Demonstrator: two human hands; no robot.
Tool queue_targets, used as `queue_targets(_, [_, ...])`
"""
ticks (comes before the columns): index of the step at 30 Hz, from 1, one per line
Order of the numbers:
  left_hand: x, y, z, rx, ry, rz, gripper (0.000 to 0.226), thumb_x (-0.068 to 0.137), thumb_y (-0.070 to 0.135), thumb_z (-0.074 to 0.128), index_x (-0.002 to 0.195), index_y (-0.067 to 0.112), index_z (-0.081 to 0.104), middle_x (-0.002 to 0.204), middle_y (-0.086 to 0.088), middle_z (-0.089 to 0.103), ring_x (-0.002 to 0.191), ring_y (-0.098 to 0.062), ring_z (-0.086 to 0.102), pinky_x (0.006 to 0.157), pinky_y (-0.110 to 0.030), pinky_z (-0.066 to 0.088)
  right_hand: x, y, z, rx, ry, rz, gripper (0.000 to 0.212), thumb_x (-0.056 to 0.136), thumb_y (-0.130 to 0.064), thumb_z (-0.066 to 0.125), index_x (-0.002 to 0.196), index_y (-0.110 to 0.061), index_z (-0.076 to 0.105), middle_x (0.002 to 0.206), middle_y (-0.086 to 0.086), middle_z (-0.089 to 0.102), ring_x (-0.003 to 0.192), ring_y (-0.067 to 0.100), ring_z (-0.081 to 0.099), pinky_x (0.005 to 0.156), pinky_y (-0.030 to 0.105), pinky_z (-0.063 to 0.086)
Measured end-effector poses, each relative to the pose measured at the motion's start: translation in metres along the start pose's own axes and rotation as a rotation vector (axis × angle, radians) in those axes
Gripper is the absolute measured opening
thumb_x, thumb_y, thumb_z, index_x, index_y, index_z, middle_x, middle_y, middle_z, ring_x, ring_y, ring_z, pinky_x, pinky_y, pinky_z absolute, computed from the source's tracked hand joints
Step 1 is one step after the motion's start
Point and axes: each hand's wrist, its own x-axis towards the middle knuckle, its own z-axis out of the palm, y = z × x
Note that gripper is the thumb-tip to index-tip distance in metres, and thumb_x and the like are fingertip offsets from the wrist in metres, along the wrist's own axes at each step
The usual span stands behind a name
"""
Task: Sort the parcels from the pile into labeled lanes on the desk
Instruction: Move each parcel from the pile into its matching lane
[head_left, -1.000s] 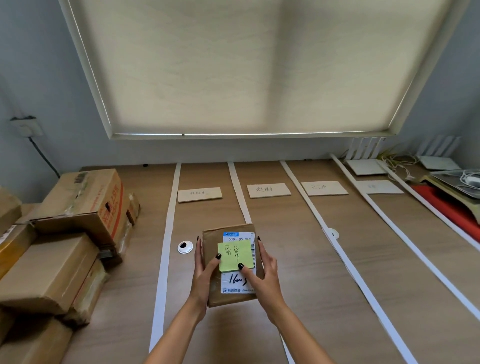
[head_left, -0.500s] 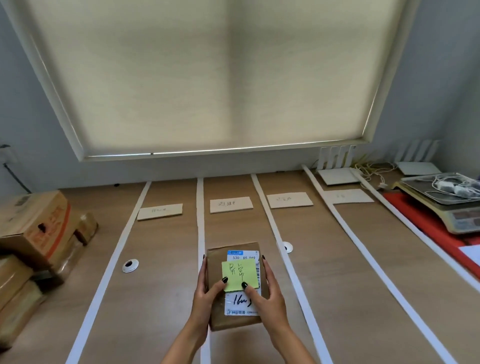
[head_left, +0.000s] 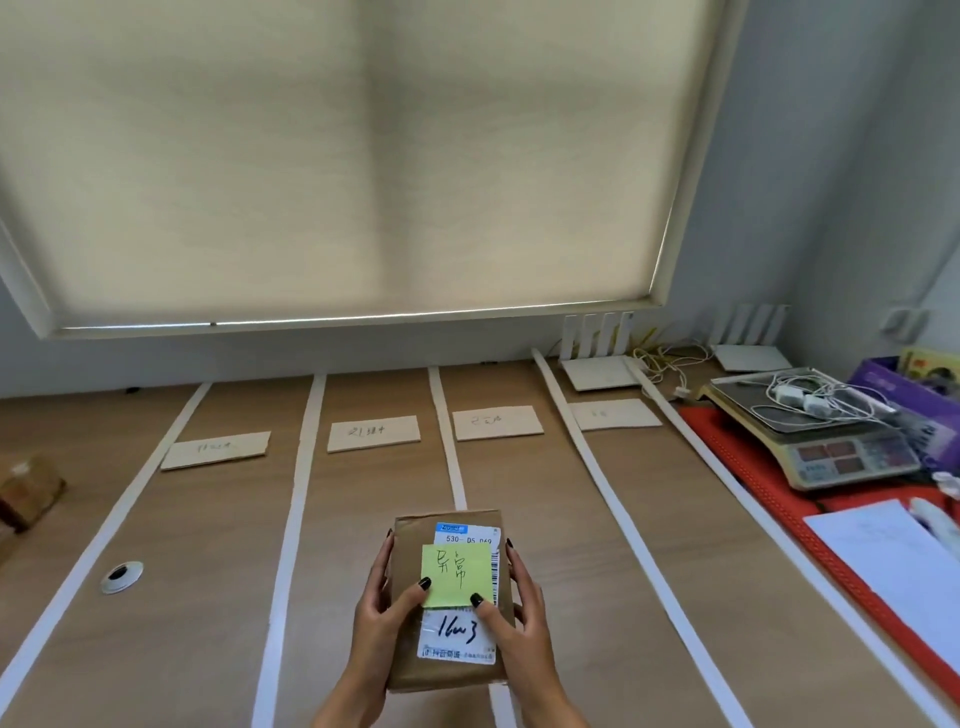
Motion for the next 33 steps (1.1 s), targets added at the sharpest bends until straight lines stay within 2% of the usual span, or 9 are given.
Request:
queue_targets(3, [0.007,-0.01,0.039,0.006,-0.032,0.013,0.065,0.081,0.005,0.066,0.129,0.044,0.042,0.114,-0.006,0.064,0.082,-0.027,0.072,0.056,-0.033,0.058,0.011,-0.005,-0.036,0.051,0.029,0.042,0.06,0.087,-0.007,0.063,0.128,-0.043,0.039,0.129,0.005,0.05,0.106,0.025,0.063,0.072,0.034,0.059])
queue_targets(6, [0.012,-0.019,0.081,0.002,-0.041,0.015,0.066,0.081,0.006,0.067,0.13,0.043,0.042,0.116,-0.006,0.062,0.084,-0.026,0.071,0.057,-0.033,0.058,0.023,-0.011,-0.074,0.04,0.066,0.017,0.059,0.086,-0.007,0.063,0.126,-0.044,0.041,0.129,0.005,0.054,0.106,0.027,0.063,0.076,0.038,0.059])
queue_targets(11, [0.035,-0.035,0.159,0.006,-0.041,0.013,0.065,0.082,0.006,0.066,0.132,0.04,0.043,0.12,-0.008,0.06,0.089,-0.027,0.07,0.058,-0.032,0.057,0.06,-0.019,-0.142,0.013,0.124,-0.017,0.059,0.086,-0.006,0.064,0.131,-0.038,0.043,0.12,-0.008,0.057,0.105,0.022,0.063,0.069,0.03,0.059])
queue_targets(18, [0.082,-0.073,0.28,0.007,0.02,0.009,0.066,0.082,0.007,0.066,0.132,0.042,0.043,0.118,-0.002,0.061,0.087,-0.02,0.071,0.06,-0.031,0.057,0.139,-0.027,-0.26,-0.027,0.076,-0.041,0.06,0.085,-0.006,0.065,0.121,-0.049,0.044,0.132,-0.001,0.05,0.112,0.025,0.059,0.072,0.038,0.06])
queue_targets(21, [0.105,-0.092,0.333,0.02,0.035,-0.015,0.066,0.082,0.007,0.067,0.13,0.045,0.042,0.118,0.001,0.058,0.082,-0.017,0.072,0.056,-0.028,0.056,0.173,-0.03,-0.309,-0.026,0.069,-0.055,0.059,0.085,-0.004,0.064,0.119,-0.048,0.046,0.133,0.001,0.05,0.111,0.023,0.06,0.071,0.036,0.06])
queue_targets(23, [0.124,-0.102,0.364,0.036,0.042,-0.019,0.067,0.082,0.008,0.067,0.13,0.046,0.041,0.125,-0.003,0.051,0.091,-0.02,0.07,0.059,-0.03,0.057,0.198,-0.033,-0.336,-0.03,0.07,-0.051,0.058,0.085,-0.004,0.064,0.118,-0.048,0.046,0.132,0.001,0.051,0.11,0.022,0.06,0.069,0.031,0.059])
queue_targets(26, [0.155,-0.113,0.399,0.074,0.052,-0.023,0.067,0.082,0.007,0.066,0.132,0.044,0.04,0.133,-0.003,0.045,0.105,-0.019,0.062,0.068,-0.031,0.059,0.236,-0.034,-0.365,-0.047,0.075,-0.042,0.057,0.086,-0.003,0.063,0.123,-0.042,0.044,0.133,0.0,0.051,0.11,0.02,0.059,0.066,0.024,0.058])
queue_targets(29, [0.185,-0.12,0.424,0.112,0.061,-0.01,0.064,0.084,0.006,0.065,0.129,0.045,0.04,0.128,0.006,0.045,0.099,-0.005,0.059,0.061,-0.02,0.055,0.276,-0.03,-0.385,-0.078,0.064,-0.031,0.058,0.086,-0.003,0.063,0.129,-0.036,0.042,0.133,0.002,0.052,0.11,0.022,0.06,0.068,0.024,0.059])
queue_targets(33, [0.232,-0.128,0.445,0.131,0.093,-0.031,0.063,0.085,0.007,0.064,0.13,0.044,0.039,0.123,0.008,0.049,0.092,0.001,0.06,0.059,-0.018,0.054,0.331,-0.023,-0.395,-0.087,0.053,-0.008,0.057,0.087,-0.005,0.062,0.131,-0.036,0.042,0.133,0.002,0.051,0.107,0.022,0.062,0.064,0.022,0.058])
